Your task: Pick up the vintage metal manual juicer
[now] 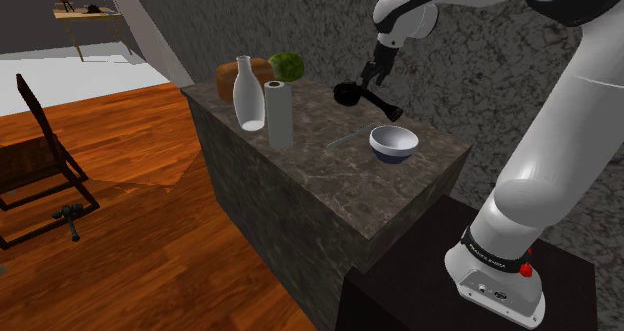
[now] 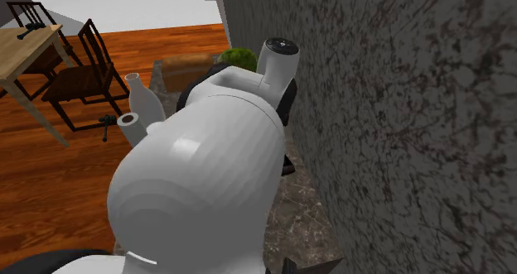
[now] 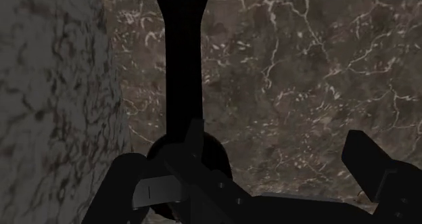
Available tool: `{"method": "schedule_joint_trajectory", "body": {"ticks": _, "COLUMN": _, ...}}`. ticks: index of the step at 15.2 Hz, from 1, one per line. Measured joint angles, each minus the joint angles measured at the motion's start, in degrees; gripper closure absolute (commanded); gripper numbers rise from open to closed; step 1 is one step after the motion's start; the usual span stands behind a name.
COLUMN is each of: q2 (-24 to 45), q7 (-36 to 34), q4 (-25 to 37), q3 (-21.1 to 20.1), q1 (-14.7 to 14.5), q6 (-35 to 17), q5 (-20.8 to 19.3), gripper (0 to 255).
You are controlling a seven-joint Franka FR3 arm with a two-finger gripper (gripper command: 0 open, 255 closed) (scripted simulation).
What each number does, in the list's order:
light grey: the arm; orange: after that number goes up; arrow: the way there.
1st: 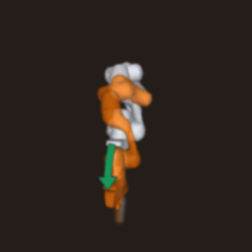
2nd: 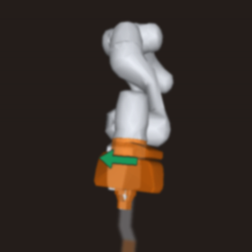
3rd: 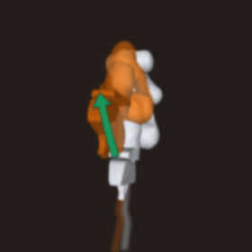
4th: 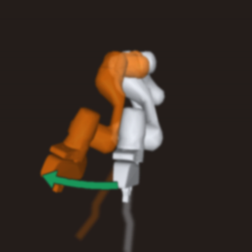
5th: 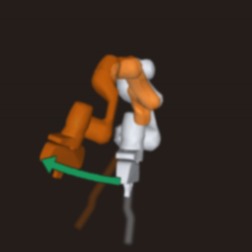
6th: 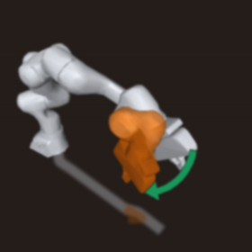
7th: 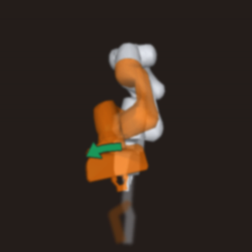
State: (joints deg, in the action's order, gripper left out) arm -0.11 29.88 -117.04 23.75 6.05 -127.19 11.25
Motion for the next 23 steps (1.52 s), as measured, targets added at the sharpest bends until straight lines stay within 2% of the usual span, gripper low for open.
{"method": "schedule_joint_trajectory", "body": {"ticks": 6, "q2": 11.9, "q7": 7.6, "q4": 10.7, "q3": 1.3, "q1": 3.4, "q6": -1.2, "q5": 8.3, "gripper": 0}}
{"method": "schedule_joint_trajectory", "body": {"ticks": 14, "q2": 14.8, "q7": 10.4, "q4": 8.7, "q3": 0.6, "q1": 4.2, "q6": -5.7, "q5": 11.2, "gripper": 0}}
{"method": "schedule_joint_trajectory", "body": {"ticks": 15, "q2": 15.0, "q7": 10.5, "q4": 8.7, "q3": 0.6, "q1": 4.3, "q6": -5.9, "q5": 11.4, "gripper": 255}}
{"method": "schedule_joint_trajectory", "body": {"ticks": 23, "q2": 15.1, "q7": 10.8, "q4": 8.6, "q3": 0.5, "q1": 4.4, "q6": -6.3, "q5": 11.6, "gripper": 255}}
